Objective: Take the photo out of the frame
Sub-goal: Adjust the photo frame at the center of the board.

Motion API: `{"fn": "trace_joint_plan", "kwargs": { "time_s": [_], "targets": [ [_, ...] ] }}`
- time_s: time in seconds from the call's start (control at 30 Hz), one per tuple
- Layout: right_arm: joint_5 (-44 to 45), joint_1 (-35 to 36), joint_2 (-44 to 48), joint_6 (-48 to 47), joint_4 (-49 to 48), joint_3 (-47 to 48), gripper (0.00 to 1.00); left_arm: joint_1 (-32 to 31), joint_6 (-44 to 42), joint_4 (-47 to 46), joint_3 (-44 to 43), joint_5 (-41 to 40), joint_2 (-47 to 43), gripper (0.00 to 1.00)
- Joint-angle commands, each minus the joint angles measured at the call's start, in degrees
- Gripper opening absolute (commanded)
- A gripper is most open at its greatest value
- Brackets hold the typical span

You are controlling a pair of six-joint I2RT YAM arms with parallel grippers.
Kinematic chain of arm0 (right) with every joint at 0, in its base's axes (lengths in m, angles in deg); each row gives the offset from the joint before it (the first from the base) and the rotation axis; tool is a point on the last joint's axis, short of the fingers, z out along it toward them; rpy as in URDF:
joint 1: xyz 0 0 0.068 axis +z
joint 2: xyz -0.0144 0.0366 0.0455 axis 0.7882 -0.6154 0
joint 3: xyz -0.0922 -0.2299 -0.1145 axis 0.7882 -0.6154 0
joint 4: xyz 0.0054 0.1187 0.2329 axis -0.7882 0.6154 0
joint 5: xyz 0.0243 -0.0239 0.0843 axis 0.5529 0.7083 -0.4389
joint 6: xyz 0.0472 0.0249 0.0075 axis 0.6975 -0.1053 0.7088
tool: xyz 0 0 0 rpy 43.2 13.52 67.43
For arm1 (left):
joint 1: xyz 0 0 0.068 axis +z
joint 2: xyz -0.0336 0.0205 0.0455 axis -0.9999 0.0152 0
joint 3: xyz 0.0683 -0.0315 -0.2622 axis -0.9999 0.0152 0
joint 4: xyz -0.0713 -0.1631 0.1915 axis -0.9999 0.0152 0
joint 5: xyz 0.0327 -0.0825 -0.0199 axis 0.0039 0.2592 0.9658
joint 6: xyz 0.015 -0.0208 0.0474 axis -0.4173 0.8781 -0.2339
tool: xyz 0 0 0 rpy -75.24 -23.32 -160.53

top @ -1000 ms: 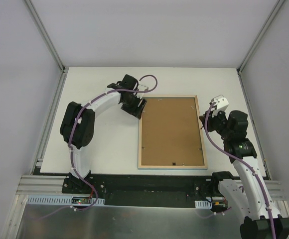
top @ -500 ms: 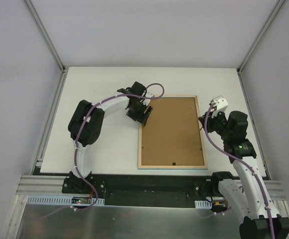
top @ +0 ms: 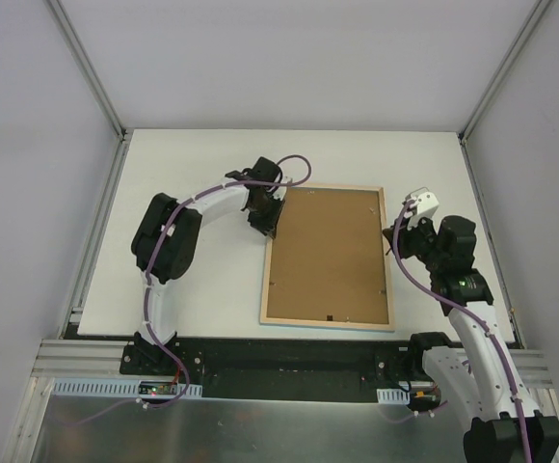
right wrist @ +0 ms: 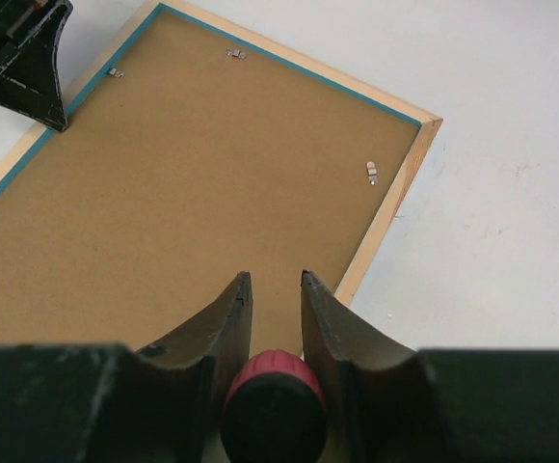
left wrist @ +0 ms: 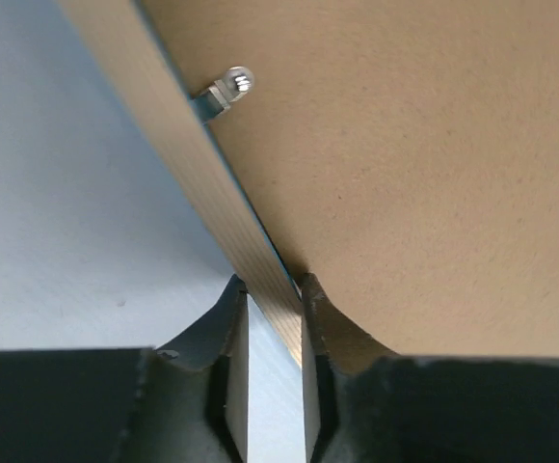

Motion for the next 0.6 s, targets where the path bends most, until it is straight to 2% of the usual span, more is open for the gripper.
{"fn": "trace_joint_plan", "kwargs": {
  "time_s": [0.0,0.1,0.33,0.57],
  "targets": [
    [-0.8,-0.6,0.0,0.0,-3.3,0.2,0.01,1.5,0.5,0.6,1.0,-4.3,2.3,0.07],
    [-0.4,-0.6,-0.5,0.4,-3.6,0.2,0.01,2.4,1.8,0.6,1.3,-4.7,2.3,0.0],
    [-2.1,0.3,-4.7,0.8,-4.1,2.2,0.01,7.3,5.1,0.6,1.9,-3.2,1.9,0.0],
    [-5.8,6.5,-9.7,-2.7,-2.3,6.0,0.01,11.8,7.5,0.9,0.2,-3.2,2.2,0.0]
  ]
}}
